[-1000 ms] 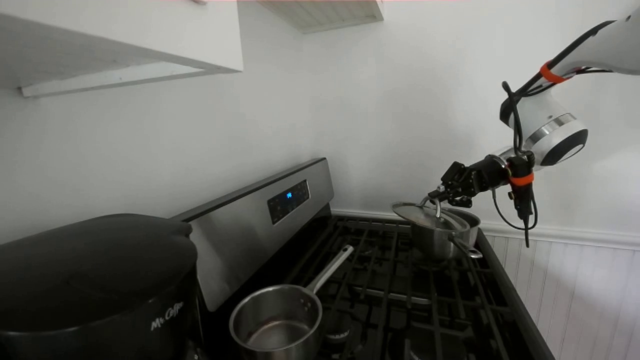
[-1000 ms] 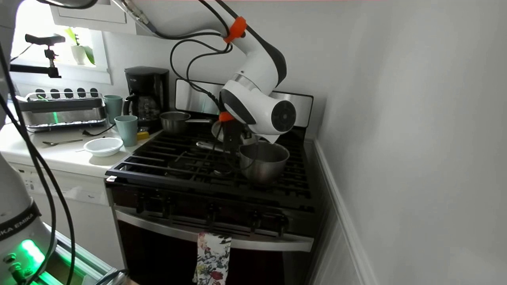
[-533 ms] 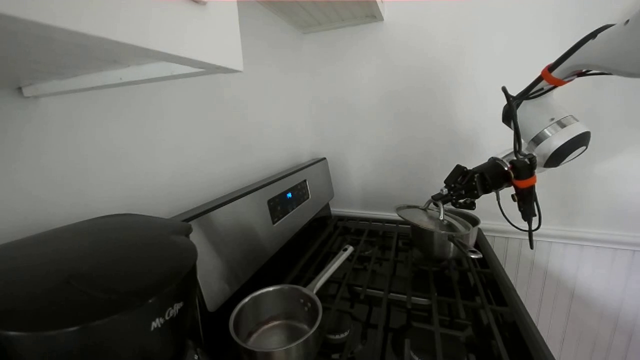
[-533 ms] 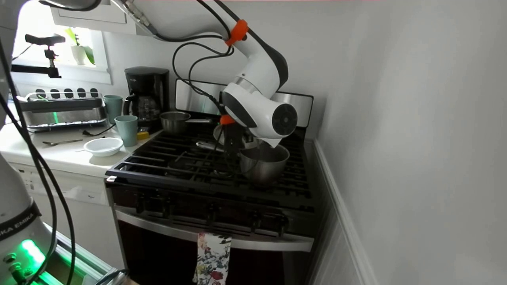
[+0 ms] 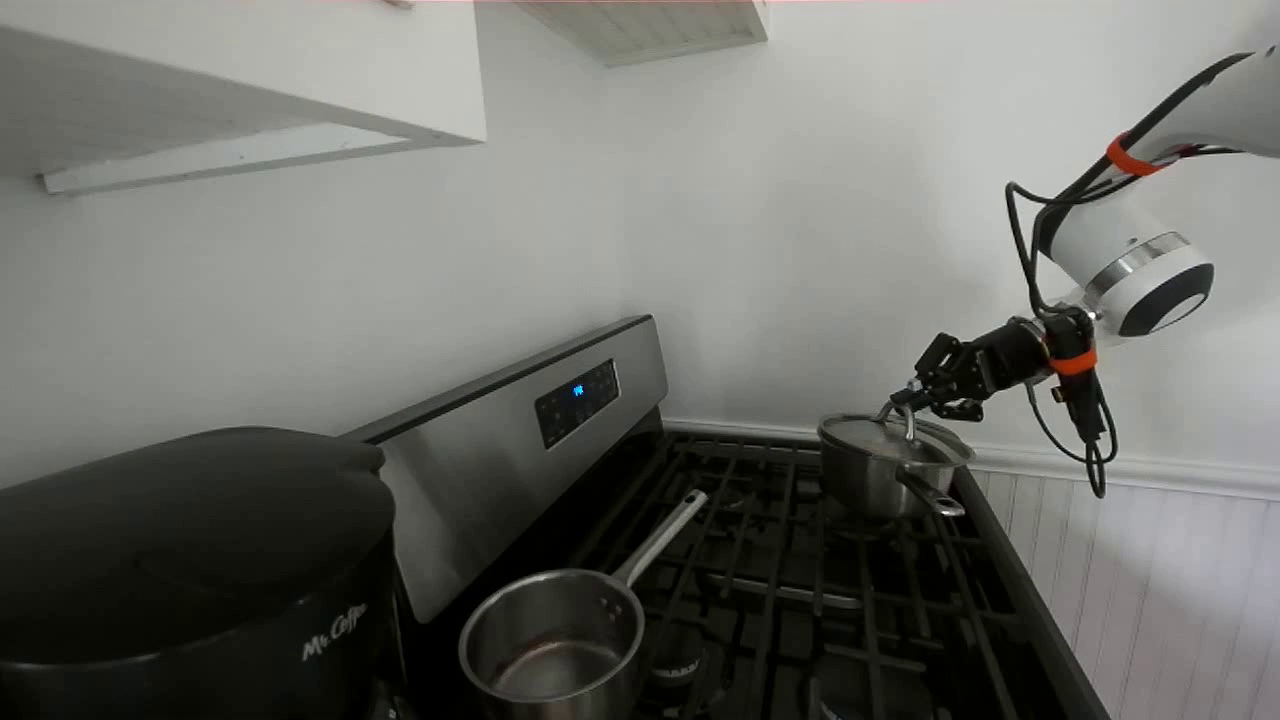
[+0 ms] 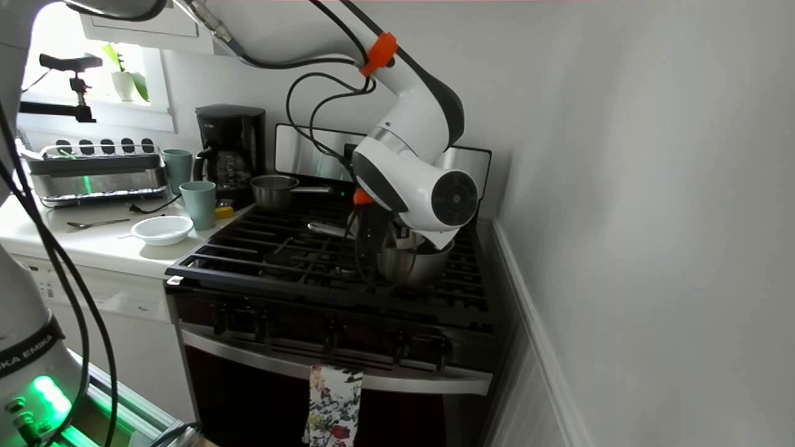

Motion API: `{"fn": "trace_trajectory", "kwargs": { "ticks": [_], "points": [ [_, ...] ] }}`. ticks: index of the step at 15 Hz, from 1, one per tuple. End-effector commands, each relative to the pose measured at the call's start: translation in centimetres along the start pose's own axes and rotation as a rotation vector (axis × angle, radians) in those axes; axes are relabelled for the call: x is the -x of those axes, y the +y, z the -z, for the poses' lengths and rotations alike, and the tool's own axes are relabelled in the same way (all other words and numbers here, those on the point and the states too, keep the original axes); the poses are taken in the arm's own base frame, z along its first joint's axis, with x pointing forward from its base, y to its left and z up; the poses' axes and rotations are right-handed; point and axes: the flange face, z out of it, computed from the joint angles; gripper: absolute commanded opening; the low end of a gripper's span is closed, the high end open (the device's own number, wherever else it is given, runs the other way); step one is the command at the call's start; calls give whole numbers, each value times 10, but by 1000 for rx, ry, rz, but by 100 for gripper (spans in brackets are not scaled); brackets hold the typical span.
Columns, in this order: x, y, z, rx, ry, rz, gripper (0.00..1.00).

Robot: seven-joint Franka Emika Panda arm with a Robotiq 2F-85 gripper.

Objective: Move the open pot to the back right plate of the stove then place the lid on it

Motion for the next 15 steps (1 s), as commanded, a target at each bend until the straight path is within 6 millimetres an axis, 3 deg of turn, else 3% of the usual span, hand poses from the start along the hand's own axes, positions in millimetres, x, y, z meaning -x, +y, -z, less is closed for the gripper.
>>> {"fn": "trace_trajectory", "kwargs": {
  "ticks": [1, 8, 15],
  "points": [
    [-14, 4, 2, -12, 41, -70, 4],
    [-39, 2, -7, -3, 84, -123, 4],
    [-49, 7, -7, 42, 114, -126, 4]
  ]
}}
